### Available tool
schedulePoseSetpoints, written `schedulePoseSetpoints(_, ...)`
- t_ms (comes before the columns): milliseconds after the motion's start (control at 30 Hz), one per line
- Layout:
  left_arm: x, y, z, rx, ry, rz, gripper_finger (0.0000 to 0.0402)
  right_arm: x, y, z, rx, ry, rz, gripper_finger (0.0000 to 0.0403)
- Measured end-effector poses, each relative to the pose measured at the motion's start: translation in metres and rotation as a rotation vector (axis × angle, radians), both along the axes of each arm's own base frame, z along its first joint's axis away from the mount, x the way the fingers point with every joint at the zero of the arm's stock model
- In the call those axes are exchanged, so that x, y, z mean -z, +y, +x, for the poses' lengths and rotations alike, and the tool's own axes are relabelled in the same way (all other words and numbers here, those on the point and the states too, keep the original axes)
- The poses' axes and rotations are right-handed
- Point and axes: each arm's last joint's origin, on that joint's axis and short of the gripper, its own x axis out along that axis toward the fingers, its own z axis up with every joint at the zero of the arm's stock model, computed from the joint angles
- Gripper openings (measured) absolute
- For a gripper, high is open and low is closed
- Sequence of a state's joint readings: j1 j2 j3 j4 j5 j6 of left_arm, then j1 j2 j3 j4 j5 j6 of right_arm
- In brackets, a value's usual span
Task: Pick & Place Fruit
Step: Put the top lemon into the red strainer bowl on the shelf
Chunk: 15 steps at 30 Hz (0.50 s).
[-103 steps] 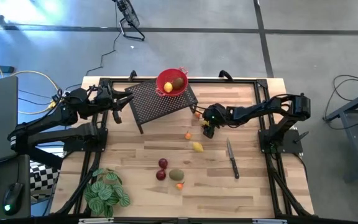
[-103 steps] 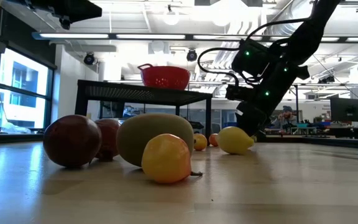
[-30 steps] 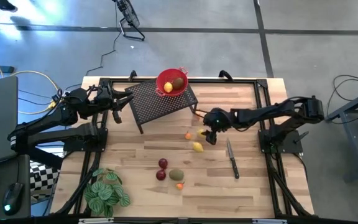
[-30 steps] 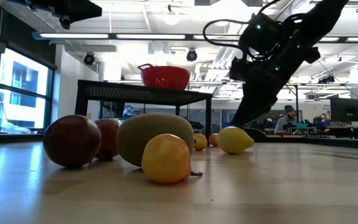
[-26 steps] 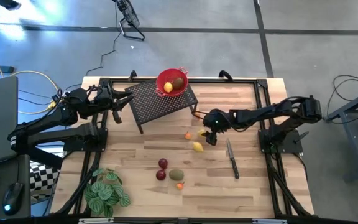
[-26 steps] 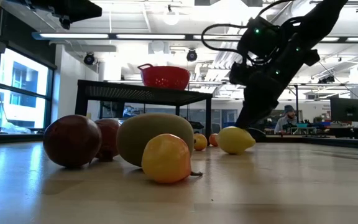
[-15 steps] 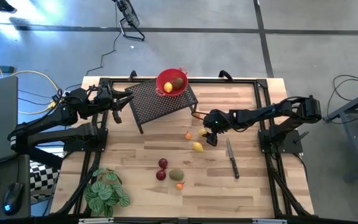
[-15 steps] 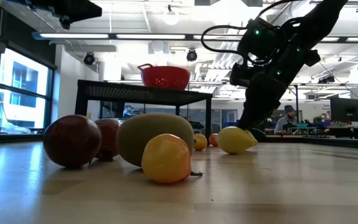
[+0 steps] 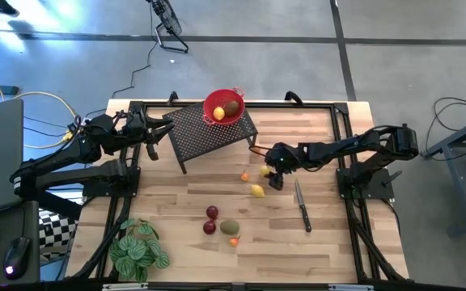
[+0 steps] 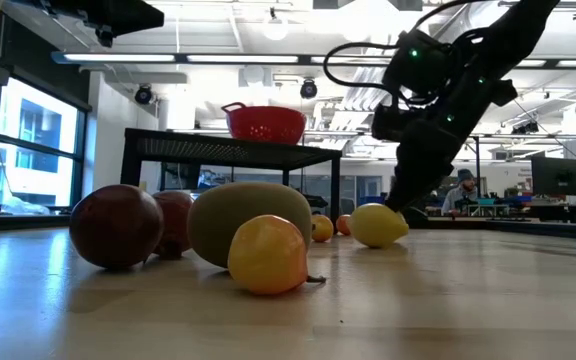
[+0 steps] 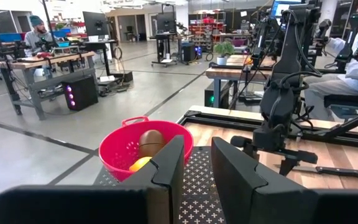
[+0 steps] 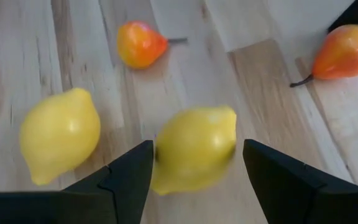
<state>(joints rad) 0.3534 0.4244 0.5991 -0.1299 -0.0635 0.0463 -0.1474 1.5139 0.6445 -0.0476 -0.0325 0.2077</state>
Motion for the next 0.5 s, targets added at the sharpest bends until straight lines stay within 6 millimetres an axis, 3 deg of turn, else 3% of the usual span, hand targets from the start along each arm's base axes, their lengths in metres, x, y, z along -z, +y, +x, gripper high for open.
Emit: schedulePoseSetpoints(500, 0.0, 0.0, 0.0, 0.0, 0.0, 0.0, 0.0077, 0.014, -0.002, 0.003, 0.131, 0.041, 0.011, 0.0243)
